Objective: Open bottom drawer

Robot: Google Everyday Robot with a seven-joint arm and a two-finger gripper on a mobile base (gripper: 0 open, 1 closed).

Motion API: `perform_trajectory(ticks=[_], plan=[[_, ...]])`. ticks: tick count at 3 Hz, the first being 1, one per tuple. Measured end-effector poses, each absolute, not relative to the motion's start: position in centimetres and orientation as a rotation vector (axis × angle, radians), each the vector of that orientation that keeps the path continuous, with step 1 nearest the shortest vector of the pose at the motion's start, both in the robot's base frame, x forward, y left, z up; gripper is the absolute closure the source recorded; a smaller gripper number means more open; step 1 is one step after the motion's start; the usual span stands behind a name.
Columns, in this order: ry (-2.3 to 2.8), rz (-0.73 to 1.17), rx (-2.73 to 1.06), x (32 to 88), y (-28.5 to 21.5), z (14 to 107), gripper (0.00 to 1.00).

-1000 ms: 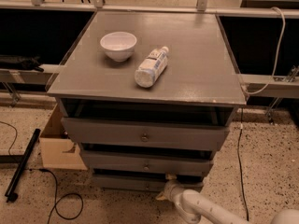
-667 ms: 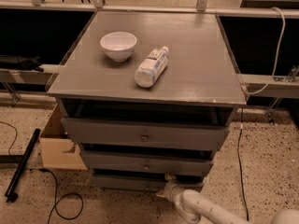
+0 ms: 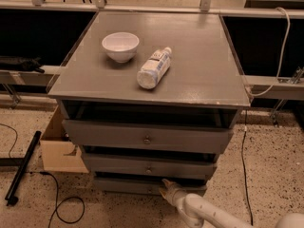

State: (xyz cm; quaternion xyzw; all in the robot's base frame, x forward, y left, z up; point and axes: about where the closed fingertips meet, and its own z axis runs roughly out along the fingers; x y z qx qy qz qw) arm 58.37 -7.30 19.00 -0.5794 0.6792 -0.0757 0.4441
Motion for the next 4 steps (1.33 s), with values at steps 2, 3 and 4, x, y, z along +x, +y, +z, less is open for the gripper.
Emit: perform_trajectory(ticks=[2, 3, 4], plan=[[1.684, -0.187, -1.437, 58.37, -7.28, 19.00, 1.00], [1.684, -0.187, -1.437, 58.37, -7.28, 19.00, 1.00], [1.684, -0.187, -1.437, 58.37, -7.28, 19.00, 0.73]])
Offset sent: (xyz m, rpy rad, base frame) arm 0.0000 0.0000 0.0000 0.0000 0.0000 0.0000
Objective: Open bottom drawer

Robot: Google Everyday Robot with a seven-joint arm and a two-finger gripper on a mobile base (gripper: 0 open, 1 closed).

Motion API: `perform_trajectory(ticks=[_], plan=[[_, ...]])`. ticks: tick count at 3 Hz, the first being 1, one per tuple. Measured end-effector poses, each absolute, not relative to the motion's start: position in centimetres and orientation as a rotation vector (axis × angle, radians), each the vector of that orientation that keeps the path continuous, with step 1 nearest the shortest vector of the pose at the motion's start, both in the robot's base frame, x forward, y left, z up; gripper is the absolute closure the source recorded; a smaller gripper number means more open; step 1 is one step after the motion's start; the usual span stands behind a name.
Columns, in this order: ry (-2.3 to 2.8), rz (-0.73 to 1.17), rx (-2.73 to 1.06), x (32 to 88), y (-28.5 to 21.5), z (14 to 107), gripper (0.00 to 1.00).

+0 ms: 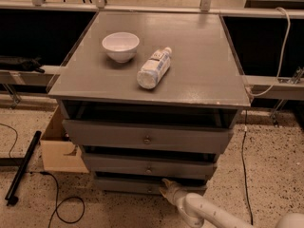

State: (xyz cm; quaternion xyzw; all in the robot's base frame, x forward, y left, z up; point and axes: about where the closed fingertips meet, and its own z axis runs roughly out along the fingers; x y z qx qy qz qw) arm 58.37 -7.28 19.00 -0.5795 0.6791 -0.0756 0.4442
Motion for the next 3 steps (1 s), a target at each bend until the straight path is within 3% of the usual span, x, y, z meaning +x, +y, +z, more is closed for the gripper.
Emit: perform_trajectory(ticks=[1, 2, 3], plan=[[1.684, -0.187, -1.437, 58.37, -7.28, 19.00, 0.50], [1.684, -0.187, -1.437, 58.37, -7.27, 19.00, 0.10], [1.684, -0.187, -1.437, 58.37, -7.27, 19.00, 0.06]])
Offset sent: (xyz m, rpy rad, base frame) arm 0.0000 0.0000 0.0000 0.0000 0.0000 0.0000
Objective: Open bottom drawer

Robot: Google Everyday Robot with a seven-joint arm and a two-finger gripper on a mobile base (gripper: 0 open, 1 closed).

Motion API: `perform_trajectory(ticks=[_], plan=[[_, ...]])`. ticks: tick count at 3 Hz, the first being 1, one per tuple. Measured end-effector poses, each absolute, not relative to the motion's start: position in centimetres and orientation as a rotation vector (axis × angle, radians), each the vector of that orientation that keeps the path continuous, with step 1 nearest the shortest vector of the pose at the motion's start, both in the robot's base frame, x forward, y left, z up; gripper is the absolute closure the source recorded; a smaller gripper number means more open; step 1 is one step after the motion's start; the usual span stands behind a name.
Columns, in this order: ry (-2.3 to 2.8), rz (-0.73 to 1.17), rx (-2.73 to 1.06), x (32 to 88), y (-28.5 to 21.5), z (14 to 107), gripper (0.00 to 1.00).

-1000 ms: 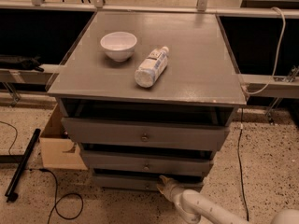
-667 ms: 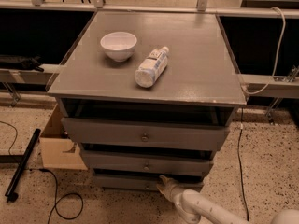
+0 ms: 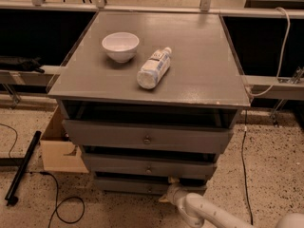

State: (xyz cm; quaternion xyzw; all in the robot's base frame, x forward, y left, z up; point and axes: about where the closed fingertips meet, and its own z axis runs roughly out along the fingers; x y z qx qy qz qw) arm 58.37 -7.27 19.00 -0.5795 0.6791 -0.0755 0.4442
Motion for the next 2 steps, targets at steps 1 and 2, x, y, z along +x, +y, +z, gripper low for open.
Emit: perform_trajectory(ticks=[1, 2], plan=[[1.684, -0.187, -1.437, 58.37, -7.27, 19.00, 0.15], [1.684, -0.187, -1.437, 58.37, -7.27, 19.00, 0.39]])
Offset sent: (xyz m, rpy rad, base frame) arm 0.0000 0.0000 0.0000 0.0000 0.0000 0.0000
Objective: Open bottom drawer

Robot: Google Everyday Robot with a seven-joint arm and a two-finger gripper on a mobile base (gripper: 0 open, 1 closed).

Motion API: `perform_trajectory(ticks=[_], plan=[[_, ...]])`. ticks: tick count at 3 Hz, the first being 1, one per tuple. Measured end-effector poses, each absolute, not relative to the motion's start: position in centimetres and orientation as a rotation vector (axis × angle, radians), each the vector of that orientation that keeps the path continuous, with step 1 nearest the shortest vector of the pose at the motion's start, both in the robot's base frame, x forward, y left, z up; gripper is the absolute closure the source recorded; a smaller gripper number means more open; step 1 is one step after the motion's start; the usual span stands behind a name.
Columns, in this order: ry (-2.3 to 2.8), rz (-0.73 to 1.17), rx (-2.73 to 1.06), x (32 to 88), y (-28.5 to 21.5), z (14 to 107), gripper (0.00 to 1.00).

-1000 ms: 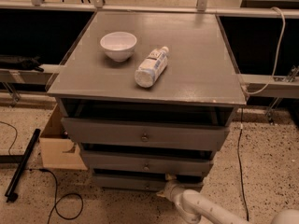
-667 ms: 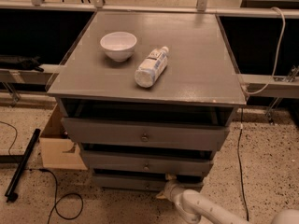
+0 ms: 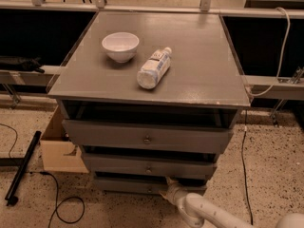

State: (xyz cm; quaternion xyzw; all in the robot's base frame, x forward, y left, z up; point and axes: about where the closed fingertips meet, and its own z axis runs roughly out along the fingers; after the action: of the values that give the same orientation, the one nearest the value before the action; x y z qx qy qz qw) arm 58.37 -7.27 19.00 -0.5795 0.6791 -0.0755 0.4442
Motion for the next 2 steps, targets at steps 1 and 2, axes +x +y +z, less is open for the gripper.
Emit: perform_trajectory(ticks=[1, 2], plan=[[1.696, -0.193, -1.436, 59.72, -7.11, 19.16, 0.62], [1.710, -0.209, -1.436, 60.55, -7.36, 19.24, 0.64]])
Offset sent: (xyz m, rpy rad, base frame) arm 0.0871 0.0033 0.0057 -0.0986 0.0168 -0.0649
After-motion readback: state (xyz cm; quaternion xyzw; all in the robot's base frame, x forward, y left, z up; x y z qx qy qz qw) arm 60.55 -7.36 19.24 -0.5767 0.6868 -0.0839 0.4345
